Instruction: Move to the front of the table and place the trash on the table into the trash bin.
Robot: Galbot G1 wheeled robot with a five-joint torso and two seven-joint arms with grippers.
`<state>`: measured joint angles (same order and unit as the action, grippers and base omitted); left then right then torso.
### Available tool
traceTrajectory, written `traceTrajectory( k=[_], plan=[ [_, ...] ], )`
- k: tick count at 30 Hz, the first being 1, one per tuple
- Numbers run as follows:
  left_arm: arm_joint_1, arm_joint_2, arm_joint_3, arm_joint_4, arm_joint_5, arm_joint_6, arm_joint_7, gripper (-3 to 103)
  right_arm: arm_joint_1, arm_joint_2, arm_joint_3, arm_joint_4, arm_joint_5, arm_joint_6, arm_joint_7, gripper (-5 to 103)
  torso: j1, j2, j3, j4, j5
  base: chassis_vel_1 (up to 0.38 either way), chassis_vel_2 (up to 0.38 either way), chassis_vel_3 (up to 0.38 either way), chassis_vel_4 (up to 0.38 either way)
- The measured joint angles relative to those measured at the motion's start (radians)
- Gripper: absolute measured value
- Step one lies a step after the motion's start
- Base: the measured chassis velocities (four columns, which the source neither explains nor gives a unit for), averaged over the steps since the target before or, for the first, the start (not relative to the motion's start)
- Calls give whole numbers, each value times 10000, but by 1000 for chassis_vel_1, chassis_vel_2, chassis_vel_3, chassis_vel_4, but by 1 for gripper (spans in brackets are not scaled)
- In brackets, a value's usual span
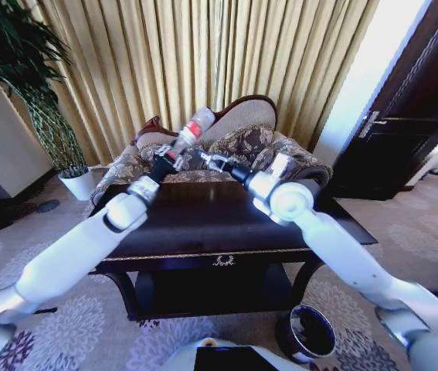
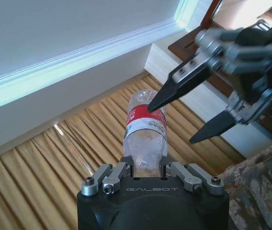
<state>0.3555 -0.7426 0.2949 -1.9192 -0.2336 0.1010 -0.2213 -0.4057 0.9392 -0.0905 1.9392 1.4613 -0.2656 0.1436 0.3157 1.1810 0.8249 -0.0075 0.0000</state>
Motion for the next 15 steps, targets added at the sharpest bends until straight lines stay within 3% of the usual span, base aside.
traceTrajectory(
  k=[15],
  plan=[
    [-794, 135, 893, -517, -337, 292, -6, 27, 35, 593, 556, -532, -195, -26, -9, 100, 0, 2, -2, -1, 0, 0, 0, 0, 0]
  ],
)
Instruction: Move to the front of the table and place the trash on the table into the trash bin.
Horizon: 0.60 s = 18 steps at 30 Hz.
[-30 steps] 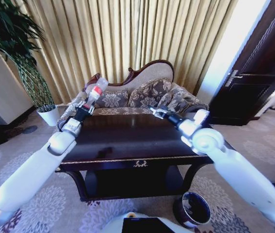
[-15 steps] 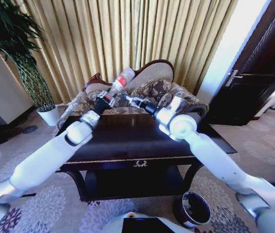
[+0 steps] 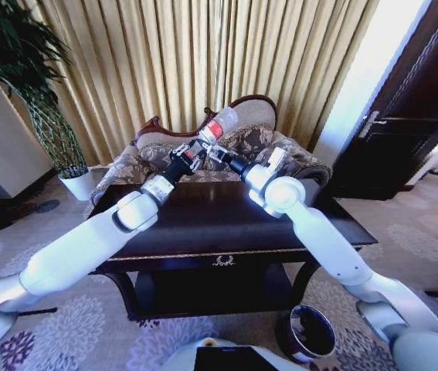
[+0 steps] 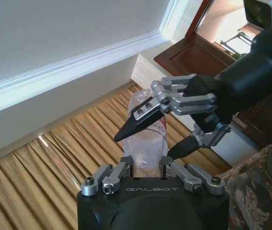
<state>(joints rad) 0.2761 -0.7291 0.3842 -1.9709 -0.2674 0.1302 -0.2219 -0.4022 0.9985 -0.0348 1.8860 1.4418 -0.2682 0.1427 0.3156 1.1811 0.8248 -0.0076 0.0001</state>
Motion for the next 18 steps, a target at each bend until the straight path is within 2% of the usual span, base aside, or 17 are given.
traceTrajectory(
  k=[13, 15, 17, 18],
  plan=[
    [604, 466, -136, -664, -440, 284, 43, 27, 47, 164, 108, -157, -12, -19, 41, 101, -1, 0, 0, 1, -1, 0, 0, 0, 0],
    [655, 487, -166, -706, -445, 283, 44, 26, 45, 164, 101, -157, -21, -19, 55, 97, -1, 0, 0, 1, -1, 0, 0, 0, 0],
    [773, 554, -210, -824, -471, 279, 49, 26, 46, 141, 92, -159, -27, -19, 71, 88, 0, 0, 0, 1, -1, 0, 0, 0, 0],
    [773, 554, -210, -824, -471, 279, 49, 26, 46, 141, 92, -159, -27, -19, 71, 88, 0, 0, 0, 1, -1, 0, 0, 0, 0]
  ],
)
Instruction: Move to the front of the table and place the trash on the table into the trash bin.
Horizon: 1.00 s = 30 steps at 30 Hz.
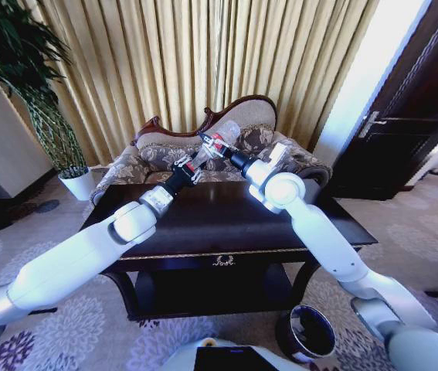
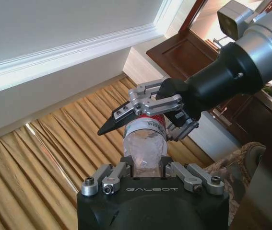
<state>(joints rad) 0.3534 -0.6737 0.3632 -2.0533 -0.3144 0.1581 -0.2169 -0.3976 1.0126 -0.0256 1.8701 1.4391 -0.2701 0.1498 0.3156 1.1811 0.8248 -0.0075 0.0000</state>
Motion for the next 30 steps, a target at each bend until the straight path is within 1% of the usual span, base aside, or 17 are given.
traceTrajectory(
  k=[2, 3, 6, 8, 9, 10, 13, 15, 17, 18, 19, 22, 23, 24, 26, 27, 30],
  plan=[
    [131, 37, -63, -84, -13, -25, 0, 26, 0, -42, -4, 0, 0, -1, 5, 77, -1, 0, 0, 0, 0, 0, 0, 0, 0],
    [131, 37, -63, -84, -13, -25, 0, 26, 0, -42, -4, 0, 0, -1, 5, 77, -1, 0, 0, 0, 0, 0, 0, 0, 0],
    [289, 58, -223, -119, -24, -61, 31, 26, -80, -138, 17, 121, 3, 4, 1, 61, 0, 0, 0, 0, 0, 0, 0, 0, 0],
    [289, 81, -245, -142, -30, -72, 36, 24, -139, -162, 52, 174, 2, 12, -1, 57, 0, 0, 0, 0, 0, 0, 0, 0, 0],
    [284, 89, -248, -144, -32, -91, 37, 28, -176, -177, 70, 203, 0, 16, -3, 53, -1, 0, 0, 0, 0, 0, 0, 0, 0],
    [284, 89, -248, -144, -32, -91, 37, 28, -176, -177, 70, 203, 0, 16, -3, 53, -1, 0, 0, 0, 0, 0, 0, 0, 0],
    [272, 113, -249, -141, -25, -146, 36, 43, -291, -237, 131, 312, 1, 23, -28, 43, -1, 0, 0, 0, 1, 0, 0, 0, 0],
    [274, 122, -249, -150, -24, -151, 40, 43, -325, -272, 153, 354, 1, 20, -29, 40, -1, 0, 0, 0, 1, 0, 0, 0, 0],
    [289, 157, -249, -202, -69, -151, 59, 55, -377, -368, 214, 399, 1, 23, -29, 37, 0, 0, 0, 0, 0, 0, 0, 0, 0],
    [289, 157, -249, -202, -69, -151, 59, 55, -377, -368, 214, 399, 1, 23, -29, 37, 0, 0, 0, 0, 0, 0, 0, 0, 0],
    [314, 173, -270, -243, -164, -130, 60, 60, -408, -421, 261, 410, 1, 25, -28, 30, 0, 0, 0, 0, 1, 0, 0, 0, 0],
    [420, 186, -443, -315, -535, -31, -17, 77, -495, -538, 444, 398, -32, 29, -24, 25, -1, 1, -1, 0, 1, 0, 0, 0, 0],
    [420, 186, -443, -315, -535, -31, -17, 77, -495, -538, 444, 398, -32, 29, -24, 25, -1, 1, -1, 0, 1, 0, 0, 0, 0],
    [478, 185, -532, -310, -669, 0, -169, 77, -542, -579, 524, 377, -159, 39, -24, 25, -1, 0, 0, 0, 0, 0, 0, 0, 0],
    [559, 188, -890, -72, -790, 54, -485, 88, -720, -729, 695, 250, -707, 29, 40, 25, -1, 0, 0, 0, 6, 0, 0, 0, 0],
    [559, 188, -890, -72, -790, 54, -485, 88, -720, -729, 695, 250, -707, 29, 40, 25, -1, 0, 0, 0, 6, 0, 0, 0, 0],
    [653, 164, -1497, 358, -1231, 99, -608, 99, -1056, -957, 1002, 173, -1592, -2, 145, 25, 0, 0, 0, 0, -1, 0, 0, 0, 0]
  ],
)
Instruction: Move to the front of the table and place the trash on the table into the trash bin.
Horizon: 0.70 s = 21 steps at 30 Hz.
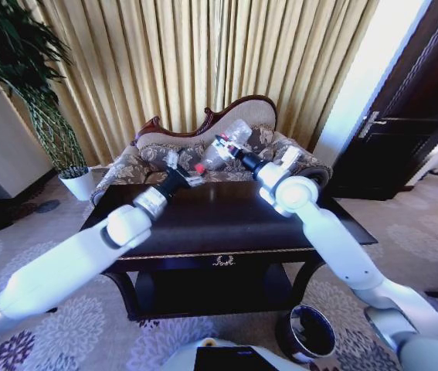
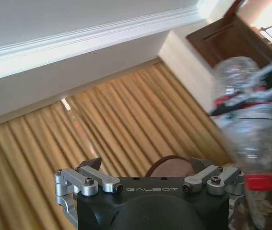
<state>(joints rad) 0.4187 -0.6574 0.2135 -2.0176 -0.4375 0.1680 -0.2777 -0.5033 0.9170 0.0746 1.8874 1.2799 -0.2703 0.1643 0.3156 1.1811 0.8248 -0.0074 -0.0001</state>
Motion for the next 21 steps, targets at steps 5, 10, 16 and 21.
traceTrajectory(
  k=[5, 10, 16, 21],
  plan=[
    [385, -63, -957, 599, -532, 13, -279, 100, -589, -283, 439, -238, -1531, -37, 21, 25, 0, 0, 0, -2, 2, 0, 0, 0, 0],
    [1226, 37, -2086, 698, -1671, 360, -713, 100, -1471, -540, 1038, -378, -2723, -38, 22, 25, 0, 0, 0, -1, 2, 0, 0, 0, 0],
    [3594, 203, -4286, 125, -2540, 1097, -1104, 100, -2644, -896, 1930, -428, -4084, 35, 26, 25, 0, 0, 0, 0, 2, 0, 0, 0, 0],
    [5807, 70, -6286, -629, -2861, 1425, -1580, 100, -3685, -1327, 2826, 108, -4659, -72, 86, 25, -1, 1, -1, 4, 0, 0, 0, 0, 0]
  ],
)
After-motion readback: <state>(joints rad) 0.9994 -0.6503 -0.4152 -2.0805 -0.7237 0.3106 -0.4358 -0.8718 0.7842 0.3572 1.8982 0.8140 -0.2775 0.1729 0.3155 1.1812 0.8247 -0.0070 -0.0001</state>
